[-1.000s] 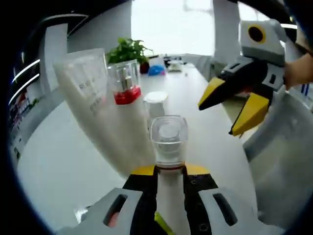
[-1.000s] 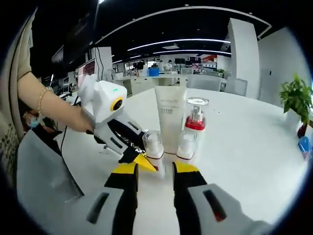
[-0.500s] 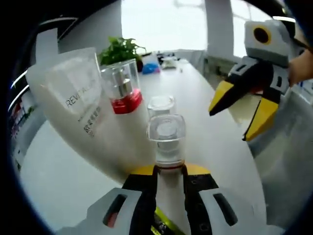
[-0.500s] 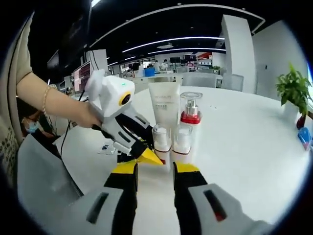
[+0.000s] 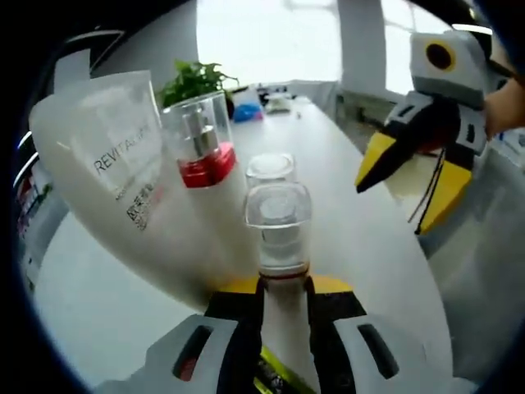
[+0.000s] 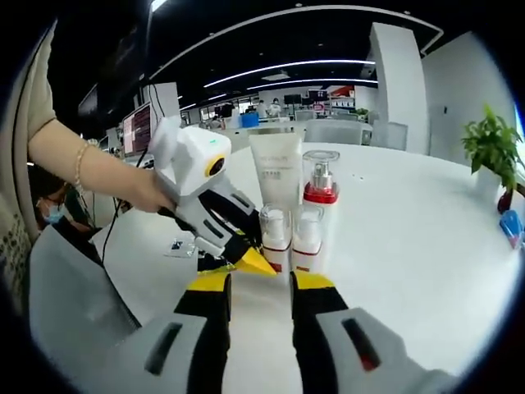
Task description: Arrange the skincare products in the storage area until every visible bottle or jar stands upright without overlapping.
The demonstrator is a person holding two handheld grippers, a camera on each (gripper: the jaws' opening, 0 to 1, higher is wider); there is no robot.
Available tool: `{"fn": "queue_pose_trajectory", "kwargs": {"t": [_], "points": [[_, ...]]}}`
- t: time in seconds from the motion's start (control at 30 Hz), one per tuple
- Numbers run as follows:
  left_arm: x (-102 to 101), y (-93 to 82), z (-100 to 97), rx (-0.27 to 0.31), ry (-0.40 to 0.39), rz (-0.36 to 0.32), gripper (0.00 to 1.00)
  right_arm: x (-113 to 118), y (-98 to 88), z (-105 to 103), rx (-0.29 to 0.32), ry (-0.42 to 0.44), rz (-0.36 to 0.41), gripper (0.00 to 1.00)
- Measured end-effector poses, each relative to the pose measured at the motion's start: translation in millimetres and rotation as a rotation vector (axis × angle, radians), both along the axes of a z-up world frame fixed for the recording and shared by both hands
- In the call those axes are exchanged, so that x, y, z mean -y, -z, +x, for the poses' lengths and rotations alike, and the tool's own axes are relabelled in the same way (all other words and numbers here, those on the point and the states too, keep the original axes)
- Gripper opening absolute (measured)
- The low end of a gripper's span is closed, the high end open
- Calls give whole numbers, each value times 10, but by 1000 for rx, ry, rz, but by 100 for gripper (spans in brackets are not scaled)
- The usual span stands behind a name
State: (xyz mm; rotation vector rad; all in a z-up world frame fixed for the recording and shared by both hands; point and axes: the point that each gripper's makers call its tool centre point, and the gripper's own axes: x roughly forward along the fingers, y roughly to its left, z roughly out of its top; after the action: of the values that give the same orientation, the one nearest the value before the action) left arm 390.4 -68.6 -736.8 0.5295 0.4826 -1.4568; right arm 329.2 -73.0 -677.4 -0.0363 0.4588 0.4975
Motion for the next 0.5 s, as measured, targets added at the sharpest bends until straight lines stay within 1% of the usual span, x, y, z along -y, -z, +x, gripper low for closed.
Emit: {"fn": "queue_pose_trajectory", "kwargs": {"t": [0.5], "points": [[-37, 8, -11, 2, -7, 10, 19, -13, 12, -5, -6, -2, 0, 29]]}}
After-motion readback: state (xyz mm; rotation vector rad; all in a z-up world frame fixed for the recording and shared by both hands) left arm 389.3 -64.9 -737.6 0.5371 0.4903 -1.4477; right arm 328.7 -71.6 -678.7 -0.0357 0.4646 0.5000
